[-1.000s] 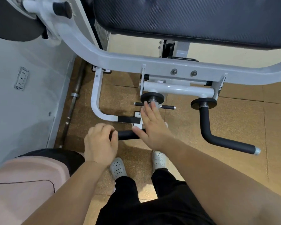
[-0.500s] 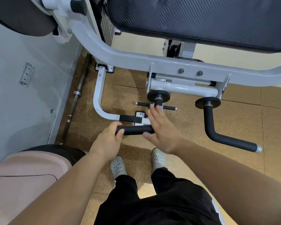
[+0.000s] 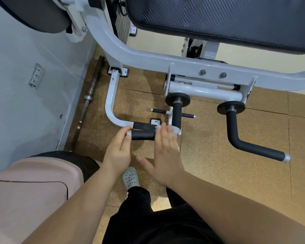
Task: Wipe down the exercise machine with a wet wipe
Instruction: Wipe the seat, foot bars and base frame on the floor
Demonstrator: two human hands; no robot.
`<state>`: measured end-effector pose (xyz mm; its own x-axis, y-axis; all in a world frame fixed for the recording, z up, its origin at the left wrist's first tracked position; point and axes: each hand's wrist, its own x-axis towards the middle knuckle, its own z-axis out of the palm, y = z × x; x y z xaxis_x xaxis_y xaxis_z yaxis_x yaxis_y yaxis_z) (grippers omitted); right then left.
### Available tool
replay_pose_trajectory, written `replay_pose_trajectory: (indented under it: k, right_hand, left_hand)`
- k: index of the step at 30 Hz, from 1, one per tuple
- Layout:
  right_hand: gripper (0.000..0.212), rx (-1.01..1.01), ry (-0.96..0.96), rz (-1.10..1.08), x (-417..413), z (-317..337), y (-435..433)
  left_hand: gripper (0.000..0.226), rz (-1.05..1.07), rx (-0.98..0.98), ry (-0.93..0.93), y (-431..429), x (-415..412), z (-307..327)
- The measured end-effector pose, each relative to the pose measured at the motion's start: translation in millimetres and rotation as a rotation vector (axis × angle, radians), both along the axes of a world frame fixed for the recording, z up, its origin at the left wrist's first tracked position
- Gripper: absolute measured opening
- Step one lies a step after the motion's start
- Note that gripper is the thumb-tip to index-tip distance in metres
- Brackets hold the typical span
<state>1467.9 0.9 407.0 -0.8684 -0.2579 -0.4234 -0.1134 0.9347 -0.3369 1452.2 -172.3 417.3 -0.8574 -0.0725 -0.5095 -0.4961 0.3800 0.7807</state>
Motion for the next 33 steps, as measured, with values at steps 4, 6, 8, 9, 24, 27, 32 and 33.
replay_pose_trajectory:
  k: [4, 6, 8, 9, 24, 27, 32, 33]
  right_hand:
    - [0.101, -0.074, 0.041, 0.337, -12.6, -2.3, -28.6]
    - [0.098, -0.08, 0.072, 0.411, -20.8, -5.3, -27.3]
    - [0.097, -0.02, 0.109, 0.388, -27.2, -6.9, -8.7]
    - [0.097, 0.039, 0.105, 0.346, -29.6, -9.5, 6.9]
    - [0.096, -0.063, 0.095, 0.325, -7.2, -14.9, -36.8]
    - [0.087, -0.045, 0.122, 0.342, -16.1, -14.9, -13.7]
    - [0.083, 0.073, 0.135, 0.14, -39.0, -24.9, 45.6]
    - [0.085, 0.037, 0.128, 0.111, -41.7, -24.3, 47.9]
  left_hand:
    - [0.047, 0.105, 0.102, -0.006, -2.5, 7.2, 10.0]
    - [0.046, 0.118, 0.116, -0.034, -3.0, 5.9, 13.4]
    - [0.05, 0.108, 0.11, -0.061, -5.8, 6.5, 13.8]
    - [0.054, 0.085, 0.1, -0.064, -7.8, 7.5, 12.9]
    - [0.041, 0.078, 0.234, -0.128, -9.4, 2.6, 20.5]
    - [0.044, 0.035, 0.175, -0.118, -12.6, 3.2, 16.9]
    - [0.045, -0.029, 0.086, -0.117, -19.8, 3.9, 13.3]
    - [0.046, -0.06, 0.059, -0.104, -19.9, 4.6, 14.2]
